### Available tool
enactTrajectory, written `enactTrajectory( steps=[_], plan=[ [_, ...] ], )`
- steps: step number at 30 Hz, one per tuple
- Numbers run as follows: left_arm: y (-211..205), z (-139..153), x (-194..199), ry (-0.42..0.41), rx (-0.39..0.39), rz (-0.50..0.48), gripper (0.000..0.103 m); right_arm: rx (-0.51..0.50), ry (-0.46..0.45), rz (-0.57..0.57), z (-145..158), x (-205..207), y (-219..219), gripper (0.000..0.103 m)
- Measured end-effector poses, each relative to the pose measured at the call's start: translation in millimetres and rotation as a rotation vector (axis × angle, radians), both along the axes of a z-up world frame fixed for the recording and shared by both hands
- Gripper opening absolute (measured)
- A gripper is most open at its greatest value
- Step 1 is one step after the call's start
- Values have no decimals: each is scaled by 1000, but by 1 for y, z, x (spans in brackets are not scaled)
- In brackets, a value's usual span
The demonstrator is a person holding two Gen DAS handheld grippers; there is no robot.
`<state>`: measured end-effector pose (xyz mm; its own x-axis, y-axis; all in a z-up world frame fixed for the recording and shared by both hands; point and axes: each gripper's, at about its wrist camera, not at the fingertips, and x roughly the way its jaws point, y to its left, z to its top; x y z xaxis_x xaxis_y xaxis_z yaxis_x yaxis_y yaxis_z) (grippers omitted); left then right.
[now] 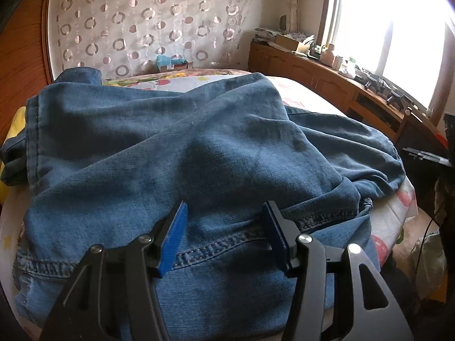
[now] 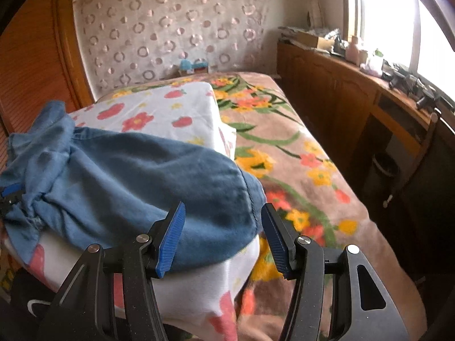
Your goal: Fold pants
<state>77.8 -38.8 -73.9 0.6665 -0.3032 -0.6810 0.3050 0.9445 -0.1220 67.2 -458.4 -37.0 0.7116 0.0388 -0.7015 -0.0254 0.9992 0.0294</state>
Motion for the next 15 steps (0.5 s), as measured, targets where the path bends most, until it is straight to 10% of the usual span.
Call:
enactTrajectory(
  steps=[15],
  plan=[
    [2, -1, 5, -2, -3, 16, 58, 201, 50, -17, -26, 9, -17, 63]
  ],
)
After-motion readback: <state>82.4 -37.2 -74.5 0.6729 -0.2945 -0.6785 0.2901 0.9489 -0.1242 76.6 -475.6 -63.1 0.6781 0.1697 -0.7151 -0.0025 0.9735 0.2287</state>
